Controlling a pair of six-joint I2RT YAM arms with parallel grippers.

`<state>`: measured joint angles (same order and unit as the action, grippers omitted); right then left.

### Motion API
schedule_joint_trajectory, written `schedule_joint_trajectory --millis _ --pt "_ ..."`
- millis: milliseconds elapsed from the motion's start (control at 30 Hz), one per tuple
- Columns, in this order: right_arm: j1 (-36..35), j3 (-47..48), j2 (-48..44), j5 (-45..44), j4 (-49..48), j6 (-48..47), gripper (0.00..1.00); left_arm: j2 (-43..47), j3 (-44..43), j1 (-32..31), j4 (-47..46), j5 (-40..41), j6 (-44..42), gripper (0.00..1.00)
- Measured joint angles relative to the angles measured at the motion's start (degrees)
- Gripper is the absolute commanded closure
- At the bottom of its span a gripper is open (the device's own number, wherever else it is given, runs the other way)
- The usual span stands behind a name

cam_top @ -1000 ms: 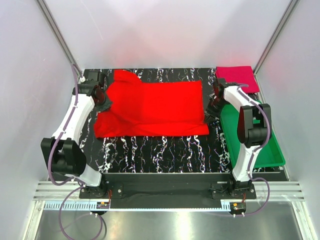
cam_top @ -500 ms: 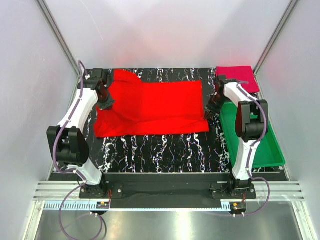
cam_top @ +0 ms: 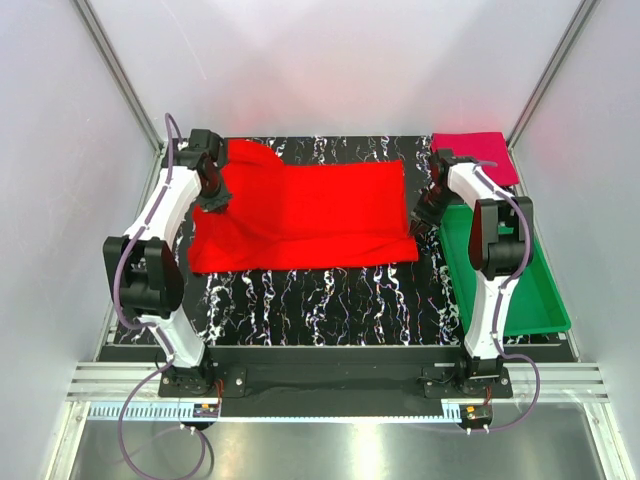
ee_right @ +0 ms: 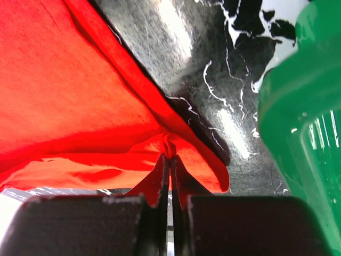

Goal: Fold and stack the t-shirts
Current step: Fold the tshirt

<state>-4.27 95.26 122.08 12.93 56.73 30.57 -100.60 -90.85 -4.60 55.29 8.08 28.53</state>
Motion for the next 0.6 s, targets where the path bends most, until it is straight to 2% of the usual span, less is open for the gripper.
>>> schedule_joint_trajectory --millis 600 --pt "0.22 4.61 2.73 0.28 0.17 -0.22 1.0 -4.39 -2.93 0.94 -0.04 0.85 -1.2 1.0"
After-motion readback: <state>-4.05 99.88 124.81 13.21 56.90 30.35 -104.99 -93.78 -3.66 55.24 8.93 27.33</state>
